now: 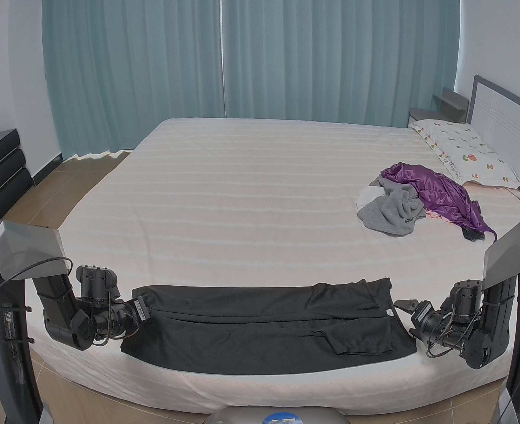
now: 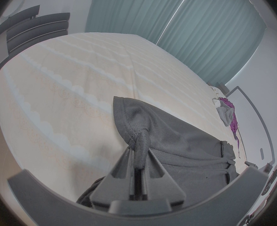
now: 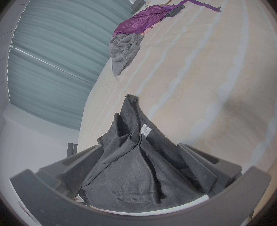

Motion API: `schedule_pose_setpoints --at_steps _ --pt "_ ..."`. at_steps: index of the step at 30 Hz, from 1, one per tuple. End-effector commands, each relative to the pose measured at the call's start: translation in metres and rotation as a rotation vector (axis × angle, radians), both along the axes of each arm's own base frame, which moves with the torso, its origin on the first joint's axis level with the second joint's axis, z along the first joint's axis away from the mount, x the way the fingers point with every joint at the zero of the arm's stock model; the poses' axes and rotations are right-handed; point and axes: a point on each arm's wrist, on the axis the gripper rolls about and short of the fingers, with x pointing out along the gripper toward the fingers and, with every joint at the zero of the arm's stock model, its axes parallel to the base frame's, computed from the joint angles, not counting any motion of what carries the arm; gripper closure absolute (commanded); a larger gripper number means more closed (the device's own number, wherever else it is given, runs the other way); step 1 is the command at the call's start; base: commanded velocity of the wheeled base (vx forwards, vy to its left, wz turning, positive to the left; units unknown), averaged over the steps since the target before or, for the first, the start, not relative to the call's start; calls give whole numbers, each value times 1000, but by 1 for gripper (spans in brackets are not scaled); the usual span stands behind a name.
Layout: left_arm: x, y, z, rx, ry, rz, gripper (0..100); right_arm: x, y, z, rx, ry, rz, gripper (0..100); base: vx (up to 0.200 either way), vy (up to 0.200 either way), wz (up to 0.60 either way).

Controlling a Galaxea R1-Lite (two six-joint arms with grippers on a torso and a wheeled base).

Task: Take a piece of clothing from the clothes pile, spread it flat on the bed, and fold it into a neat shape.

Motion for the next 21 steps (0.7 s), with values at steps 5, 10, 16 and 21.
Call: schedule_pose_setpoints --at_steps 5,10,16,21 --pt "-3 -2 13 -5 -30 -3 100 1 0 1 1 -12 1 0 0 -200 0" --pt "-6 -7 25 -30 -53 0 100 1 0 1 1 -13 1 0 0 -200 0" --pt "-20 -32 51 -64 -101 -61 100 1 1 1 1 -13 2 0 0 -200 0" --pt "-20 -53 65 -86 -145 -71 100 1 1 1 1 -13 2 0 0 -200 0"
